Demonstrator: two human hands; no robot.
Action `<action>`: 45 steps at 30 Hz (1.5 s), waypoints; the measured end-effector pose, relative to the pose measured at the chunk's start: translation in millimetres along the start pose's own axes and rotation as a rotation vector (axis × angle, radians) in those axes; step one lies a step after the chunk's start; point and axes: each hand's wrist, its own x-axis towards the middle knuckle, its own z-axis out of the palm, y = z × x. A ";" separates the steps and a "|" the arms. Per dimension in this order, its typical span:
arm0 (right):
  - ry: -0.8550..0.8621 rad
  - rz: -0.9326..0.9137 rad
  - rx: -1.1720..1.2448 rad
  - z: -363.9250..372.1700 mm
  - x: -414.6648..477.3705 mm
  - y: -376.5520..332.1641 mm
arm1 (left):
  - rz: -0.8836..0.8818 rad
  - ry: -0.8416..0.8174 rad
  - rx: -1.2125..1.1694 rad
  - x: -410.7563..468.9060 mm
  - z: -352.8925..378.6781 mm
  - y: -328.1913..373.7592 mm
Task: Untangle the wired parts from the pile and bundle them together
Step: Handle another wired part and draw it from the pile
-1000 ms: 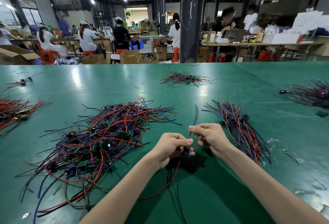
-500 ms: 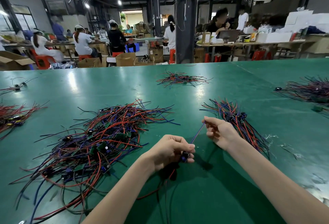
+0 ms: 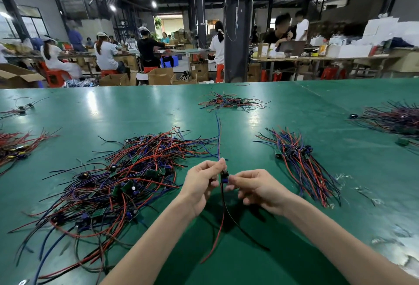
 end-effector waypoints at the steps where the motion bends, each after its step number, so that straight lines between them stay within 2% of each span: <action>1: -0.025 -0.007 0.002 3.8 -1.0 0.7 | 0.002 0.003 -0.017 0.4 0.2 0.3; 5: -0.061 -0.020 0.038 11.0 -4.3 3.0 | 0.054 -0.012 -0.083 1.4 1.8 1.3; 12: -0.018 -0.062 0.080 15.1 -3.7 4.2 | 0.087 0.034 -0.020 7.0 -1.9 -3.6; 17: 0.111 -0.178 0.016 17.4 -4.6 5.2 | 0.026 -0.099 0.061 8.3 -1.1 -6.8; 21: 0.171 -0.235 -0.059 16.4 -7.3 1.3 | 0.032 -0.159 0.242 4.9 1.2 -12.8; 25: 0.174 -0.211 -0.083 16.6 -9.3 0.4 | 0.060 -0.118 0.179 3.8 0.7 -13.9; 32: 0.079 -0.138 -0.058 18.5 -11.1 -2.4 | 0.074 -0.095 0.095 4.0 0.5 -13.5; 36: 0.093 -0.130 -0.028 17.2 -8.7 -1.2 | 0.095 -0.132 0.132 4.8 -0.5 -13.6; 45: 0.024 -0.025 -0.031 16.6 -6.3 3.8 | 0.163 -0.001 0.218 7.6 -4.4 -14.6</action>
